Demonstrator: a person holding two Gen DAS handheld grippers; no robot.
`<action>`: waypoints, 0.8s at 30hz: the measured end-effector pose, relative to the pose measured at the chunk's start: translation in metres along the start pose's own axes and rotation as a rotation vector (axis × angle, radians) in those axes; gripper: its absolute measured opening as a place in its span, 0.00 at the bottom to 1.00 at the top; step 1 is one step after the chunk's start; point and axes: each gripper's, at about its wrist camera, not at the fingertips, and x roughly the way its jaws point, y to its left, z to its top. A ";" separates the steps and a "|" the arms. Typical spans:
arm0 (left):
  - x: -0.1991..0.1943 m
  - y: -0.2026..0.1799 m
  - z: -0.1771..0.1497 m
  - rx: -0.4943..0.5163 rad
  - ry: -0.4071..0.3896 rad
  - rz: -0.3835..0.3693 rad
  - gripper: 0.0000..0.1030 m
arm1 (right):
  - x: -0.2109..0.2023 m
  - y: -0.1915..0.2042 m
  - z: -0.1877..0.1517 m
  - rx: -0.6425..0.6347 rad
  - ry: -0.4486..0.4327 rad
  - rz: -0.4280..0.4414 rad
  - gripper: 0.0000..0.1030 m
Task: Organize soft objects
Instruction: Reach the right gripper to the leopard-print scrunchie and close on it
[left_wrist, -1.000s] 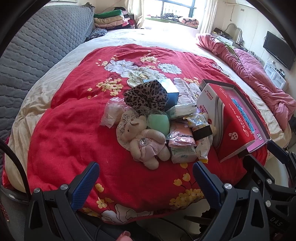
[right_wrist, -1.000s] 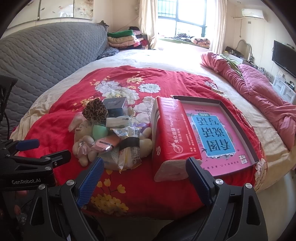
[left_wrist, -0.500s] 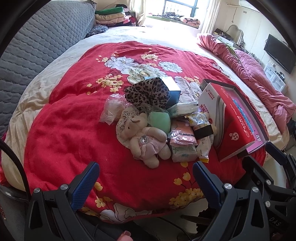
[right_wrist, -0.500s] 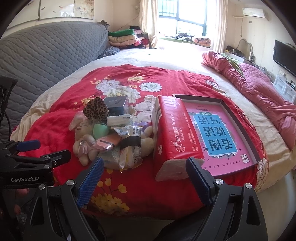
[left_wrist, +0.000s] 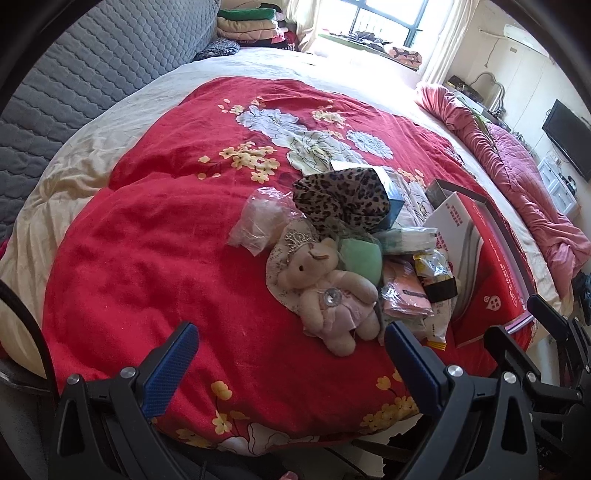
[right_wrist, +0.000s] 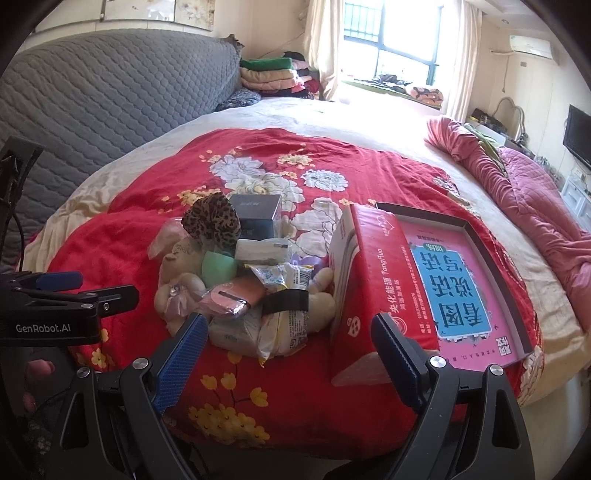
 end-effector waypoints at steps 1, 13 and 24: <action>0.002 0.004 0.003 -0.008 -0.003 0.010 0.98 | 0.004 0.002 0.003 -0.016 0.006 -0.010 0.88; 0.045 0.044 0.049 -0.094 0.007 0.050 0.98 | 0.051 -0.001 0.047 -0.042 0.077 0.059 0.88; 0.088 0.058 0.074 -0.090 0.052 0.021 0.98 | 0.101 0.053 0.092 -0.269 0.001 0.052 0.86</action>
